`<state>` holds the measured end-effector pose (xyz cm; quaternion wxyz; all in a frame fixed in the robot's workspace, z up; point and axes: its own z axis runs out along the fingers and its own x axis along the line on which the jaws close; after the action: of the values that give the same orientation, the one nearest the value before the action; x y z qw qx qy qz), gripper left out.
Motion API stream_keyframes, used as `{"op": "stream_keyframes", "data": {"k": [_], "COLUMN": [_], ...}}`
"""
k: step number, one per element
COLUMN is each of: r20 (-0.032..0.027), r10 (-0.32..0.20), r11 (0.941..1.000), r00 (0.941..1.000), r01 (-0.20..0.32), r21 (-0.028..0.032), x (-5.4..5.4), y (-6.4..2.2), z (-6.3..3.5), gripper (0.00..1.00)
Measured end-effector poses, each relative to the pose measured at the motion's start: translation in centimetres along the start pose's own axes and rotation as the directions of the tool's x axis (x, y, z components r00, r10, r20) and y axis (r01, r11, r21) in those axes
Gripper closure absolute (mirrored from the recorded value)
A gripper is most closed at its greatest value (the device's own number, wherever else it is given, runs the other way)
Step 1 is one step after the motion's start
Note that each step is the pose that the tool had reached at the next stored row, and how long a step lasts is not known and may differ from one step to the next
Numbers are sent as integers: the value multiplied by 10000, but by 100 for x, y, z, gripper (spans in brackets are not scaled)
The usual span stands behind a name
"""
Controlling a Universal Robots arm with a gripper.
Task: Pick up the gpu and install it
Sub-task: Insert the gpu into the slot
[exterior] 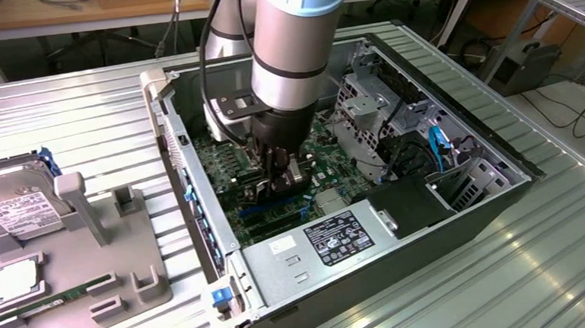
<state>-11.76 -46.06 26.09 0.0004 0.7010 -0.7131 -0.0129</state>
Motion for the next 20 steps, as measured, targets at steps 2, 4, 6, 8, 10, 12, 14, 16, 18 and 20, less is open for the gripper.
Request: {"op": "stream_keyframes", "data": {"k": [2,4,6,8,10,12,14,16,18,20], "r20": [10,13,18,22,25,32,43,60,71,78], "r10": [1,2,0,-1,0,-1,0,0,-2,0], "r11": [10000,10000,10000,10000,10000,10000,10000,10000,10000,10000], "r00": [10000,10000,10000,10000,10000,10000,10000,10000,10000,10000], "r01": [-1,-2,0,1,0,1,0,0,2,0], "r21": [2,3,5,5,3,3,3,2,2,1], "x": [-7,-15,-28,-37,-42,-43,-43,-43,-43,-42], "y": [0,1,1,0,1,2,2,3,4,7], "z": [2,1,-5,-19,-32,-33,-31,-26,-17,-7], "gripper": [74,74,74,74,74,74,74,74,74,74]}}
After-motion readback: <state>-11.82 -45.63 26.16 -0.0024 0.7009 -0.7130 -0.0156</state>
